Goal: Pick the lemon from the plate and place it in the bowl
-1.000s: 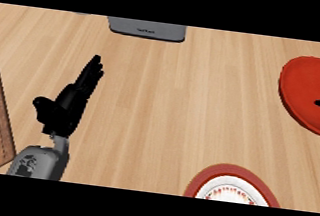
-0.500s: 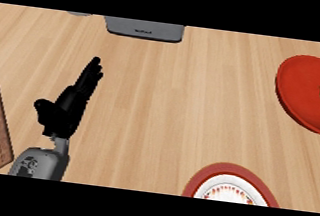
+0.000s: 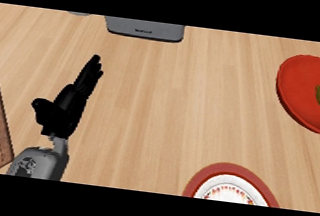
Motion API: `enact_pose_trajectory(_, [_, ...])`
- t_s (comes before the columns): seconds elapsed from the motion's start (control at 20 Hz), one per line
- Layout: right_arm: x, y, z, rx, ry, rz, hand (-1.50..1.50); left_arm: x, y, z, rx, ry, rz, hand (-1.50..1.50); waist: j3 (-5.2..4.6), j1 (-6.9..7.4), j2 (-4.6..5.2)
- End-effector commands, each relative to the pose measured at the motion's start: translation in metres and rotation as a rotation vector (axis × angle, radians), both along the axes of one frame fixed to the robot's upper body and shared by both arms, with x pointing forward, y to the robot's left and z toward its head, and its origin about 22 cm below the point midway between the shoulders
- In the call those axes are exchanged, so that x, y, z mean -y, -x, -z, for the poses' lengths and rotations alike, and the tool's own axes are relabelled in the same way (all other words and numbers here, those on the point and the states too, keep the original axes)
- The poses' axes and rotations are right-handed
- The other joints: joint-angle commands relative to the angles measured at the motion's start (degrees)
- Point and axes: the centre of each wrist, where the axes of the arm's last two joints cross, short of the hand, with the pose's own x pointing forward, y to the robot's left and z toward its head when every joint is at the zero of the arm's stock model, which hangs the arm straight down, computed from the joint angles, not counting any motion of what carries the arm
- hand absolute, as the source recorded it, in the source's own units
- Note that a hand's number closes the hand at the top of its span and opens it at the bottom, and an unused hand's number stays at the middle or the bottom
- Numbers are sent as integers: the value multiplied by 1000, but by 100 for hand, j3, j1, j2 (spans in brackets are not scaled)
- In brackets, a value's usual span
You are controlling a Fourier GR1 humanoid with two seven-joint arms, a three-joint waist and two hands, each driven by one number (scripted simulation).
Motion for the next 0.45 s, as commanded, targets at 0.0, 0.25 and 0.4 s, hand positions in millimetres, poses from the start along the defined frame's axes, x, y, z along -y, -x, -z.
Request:
enact_pose_trajectory(0.0, [16,23,11,24,-79,-93,-150,-11,2,10,-15,9,-20,0,1,-22,3])
enact_pose_trajectory(0.25, [20,34,20,14,-33,-126,-150,-6,4,12,-6,8,-8,0,7,-20,7])
enact_pose_trajectory(0.4, [28,44,19,4,-35,-136,-150,-22,1,2,-6,7,-30,0,4,-38,-14])
